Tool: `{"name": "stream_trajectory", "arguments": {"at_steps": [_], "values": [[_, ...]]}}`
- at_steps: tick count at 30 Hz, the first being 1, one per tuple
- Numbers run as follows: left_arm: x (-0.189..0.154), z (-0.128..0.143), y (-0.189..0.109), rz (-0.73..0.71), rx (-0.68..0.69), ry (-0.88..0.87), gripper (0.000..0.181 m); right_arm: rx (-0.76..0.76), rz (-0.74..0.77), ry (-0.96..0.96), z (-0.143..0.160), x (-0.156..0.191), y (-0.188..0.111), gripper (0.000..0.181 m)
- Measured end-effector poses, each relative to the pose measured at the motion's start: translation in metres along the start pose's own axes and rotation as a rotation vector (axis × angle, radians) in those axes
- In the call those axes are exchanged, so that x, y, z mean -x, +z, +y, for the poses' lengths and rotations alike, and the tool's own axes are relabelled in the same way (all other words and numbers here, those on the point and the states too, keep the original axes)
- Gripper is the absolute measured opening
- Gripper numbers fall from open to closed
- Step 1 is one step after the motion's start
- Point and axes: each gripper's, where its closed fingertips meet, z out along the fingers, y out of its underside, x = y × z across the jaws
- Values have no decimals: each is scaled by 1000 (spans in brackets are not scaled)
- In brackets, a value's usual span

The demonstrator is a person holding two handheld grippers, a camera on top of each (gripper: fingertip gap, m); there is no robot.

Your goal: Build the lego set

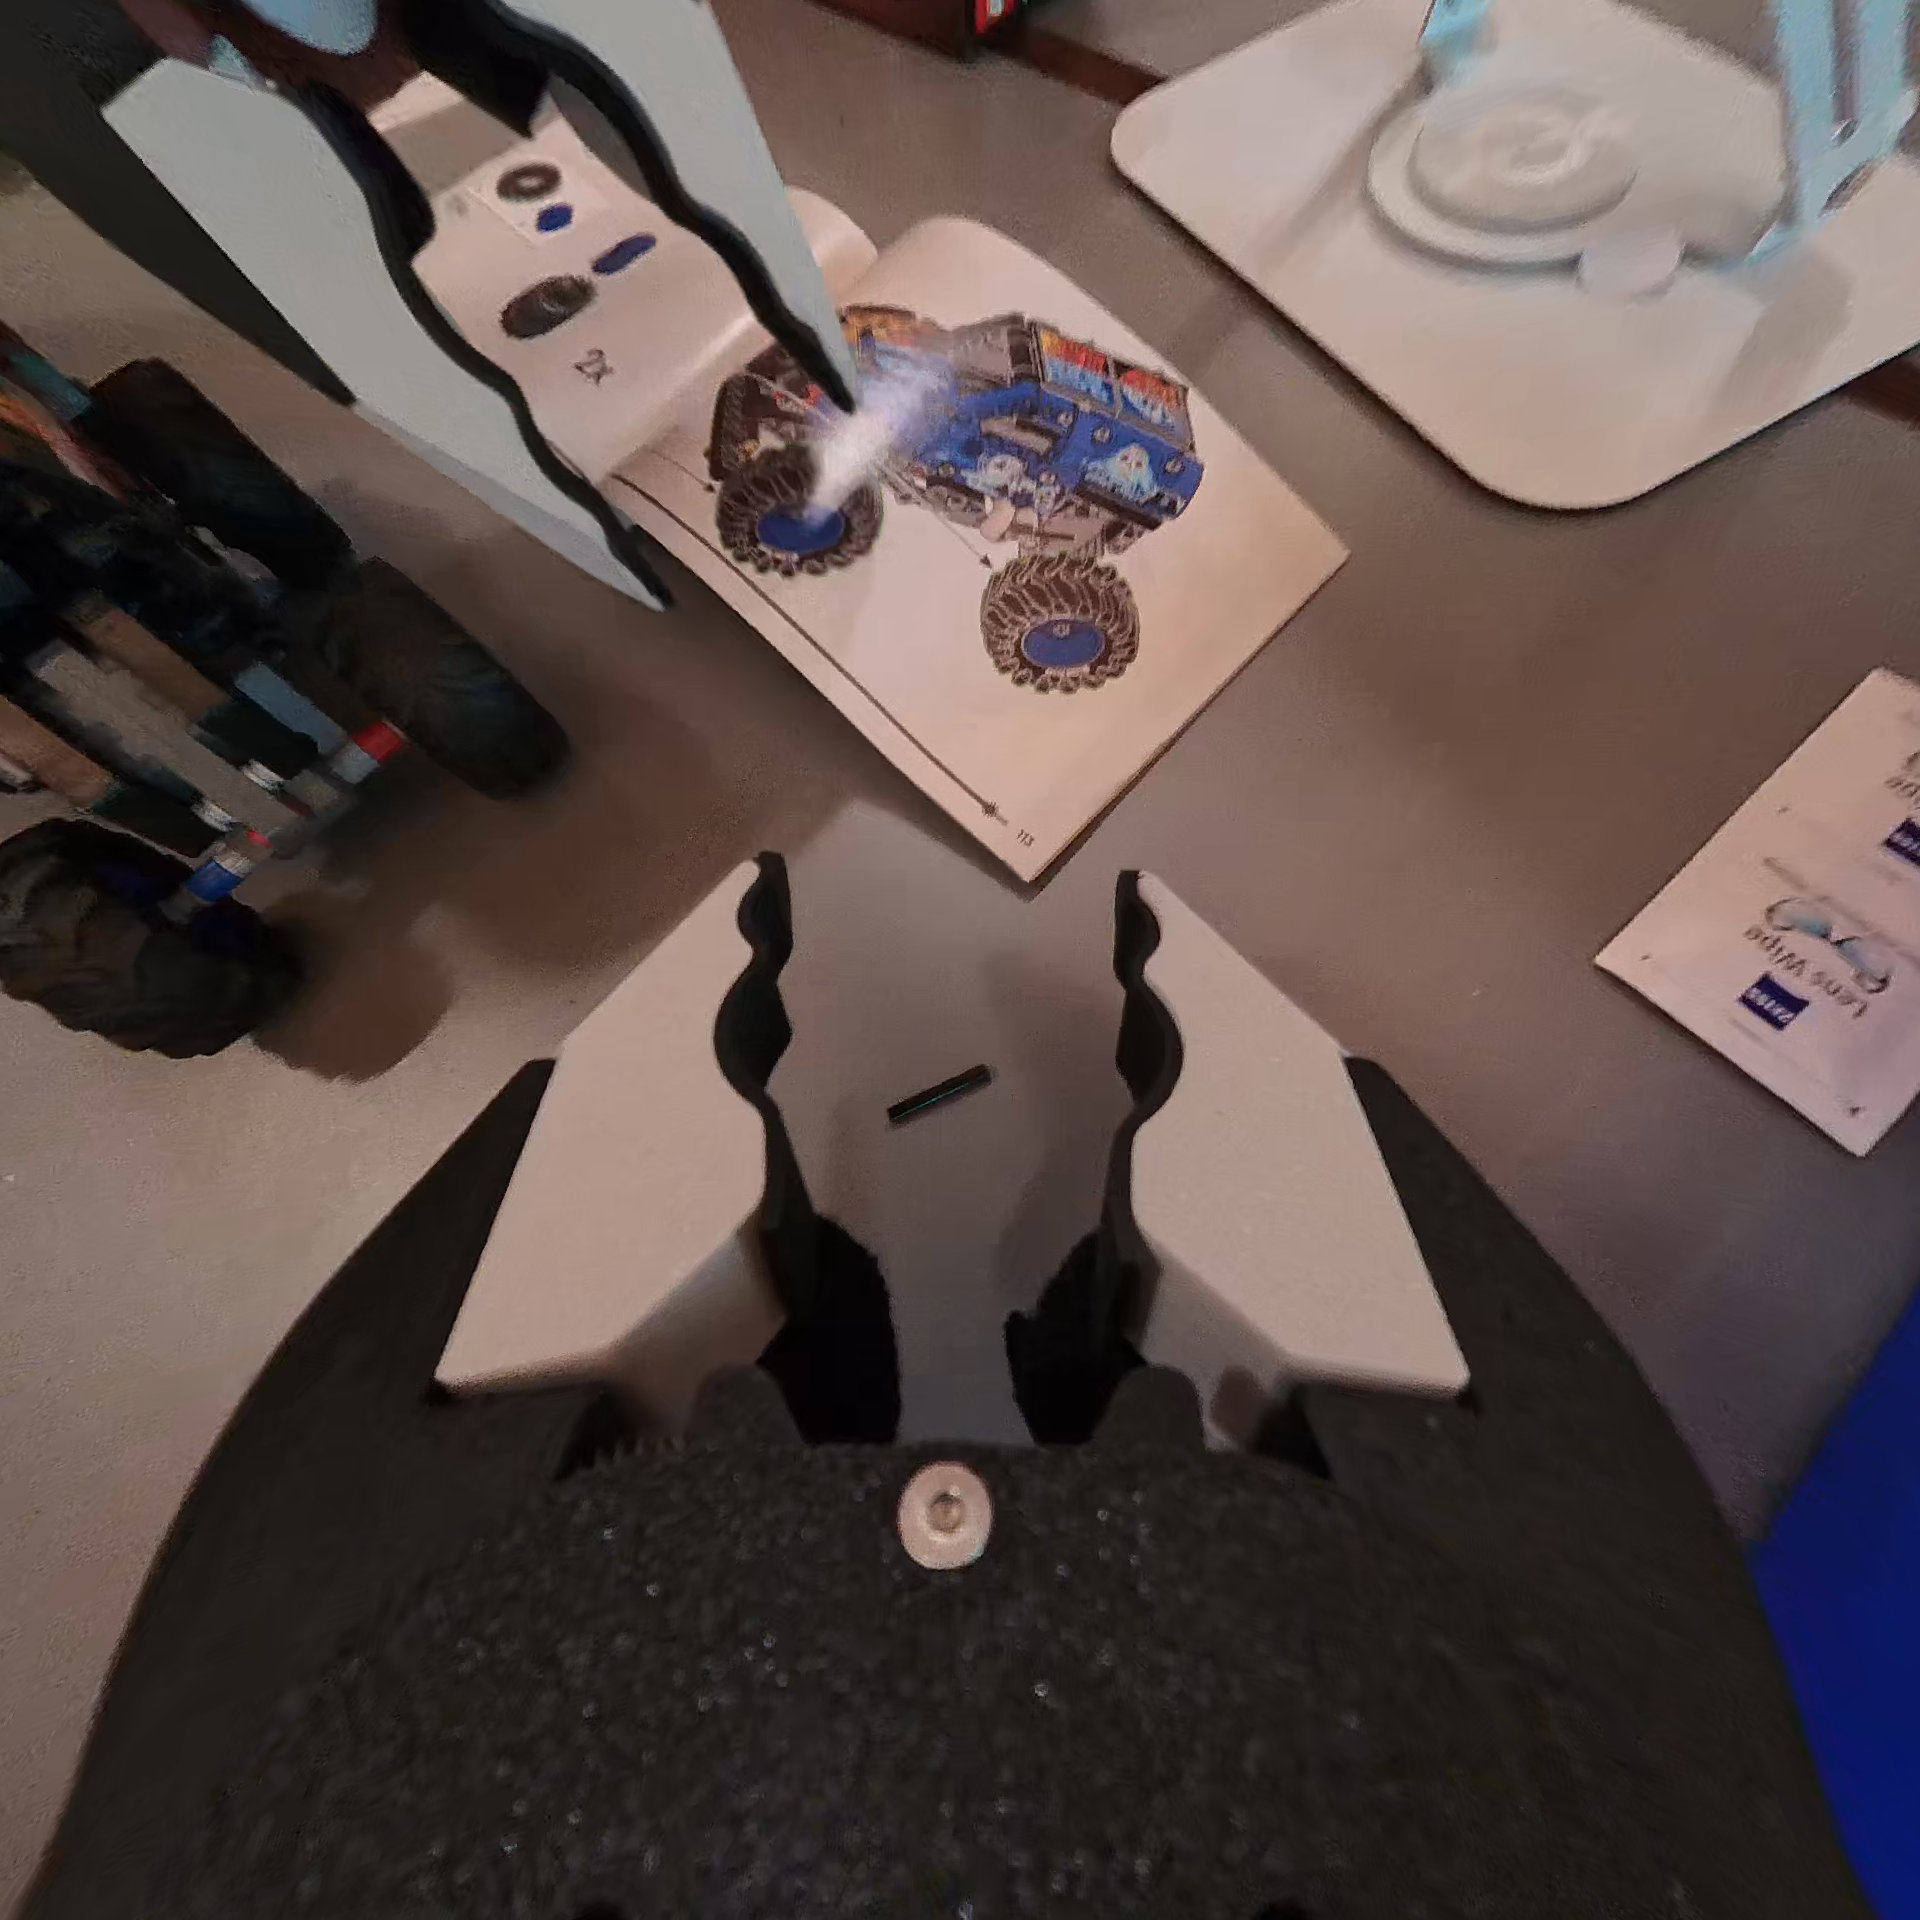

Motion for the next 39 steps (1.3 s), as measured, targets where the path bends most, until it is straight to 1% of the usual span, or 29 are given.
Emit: {"name": "stream_trajectory", "arguments": {"at_steps": [2, 4, 5, 6, 8, 9, 11, 13, 15, 17, 18, 20, 23, 24, 25, 26, 27, 28, 30, 31, 33, 34, 36, 38, 39], "values": [[-4, -3, 16, 39, 52, 32, 60, 33, 15, -6, 7, -4, 5, 63], [-1, 0, 29, 10, 105, 71, 56, 67, 49, -27, 14, -9, 8, 63], [1, -1, 32, -8, 111, 77, 44, 78, 60, -34, 16, -11, 10, 63], [3, -1, 33, -25, 117, 71, 26, 87, 66, -36, 17, -11, 11, 63], [8, 0, 33, -64, 116, 65, 11, 96, 77, -29, 19, -13, 12, 63], [11, -1, 32, -85, 90, 48, 6, 93, 81, -19, 18, -14, 11, 63], [13, -3, 31, -85, 30, -32, 5, 70, 65, 32, 14, -16, 11, 63], [14, -7, 27, -66, -67, -129, 4, 66, 15, 131, 11, -16, 15, 64], [15, -10, 19, -37, -177, -251, 4, 39, -53, 256, 1, -14, 19, 66], [16, -13, 10, -2, -280, -347, 3, -13, -118, 355, -16, -12, 22, 74], [17, -13, 6, 4, -326, -371, 3, -53, -130, 400, -27, -14, 24, 74], [17, -14, 0, -9, -390, -370, 3, -126, -202, 513, -51, -14, 26, 75], [10, -16, 0, -45, -410, -312, 2, -114, -279, 648, -64, -15, 37, 63], [7, -16, 1, -57, -406, -281, 2, -138, -306, 690, -70, -15, 39, 54], [5, -17, 2, -80, -399, -258, 3, -146, -327, 707, -74, -12, 41, 34], [4, -16, 3, -104, -391, -242, 3, -138, -323, 691, -74, -10, 43, 18], [3, -14, 4, -121, -376, -241, 4, -121, -265, 640, -70, -11, 46, 7], [4, -12, 3, -128, -369, -268, 5, -117, -200, 552, -69, -11, 46, 4], [9, -14, -10, -111, -425, -396, 14, -137, -89, 373, -75, -4, 43, 0], [10, -17, -20, -65, -474, -479, 27, -153, -40, 265, -82, 2, 40, 1], [14, -25, -45, 54, -596, -657, 56, -148, 125, 5, -90, 12, 37, 1], [19, -29, -59, 107, -671, -739, 62, -133, 198, -120, -94, 18, 38, 1], [32, -30, -82, 189, -785, -884, 70, -95, 357, -331, -101, 28, 38, 1], [44, -27, -94, 221, -856, -973, 70, -53, 507, -523, -108, 37, 39, 1], [49, -24, -95, 224, -869, -1000, 67, -36, 575, -605, -111, 40, 38, 1]]}}
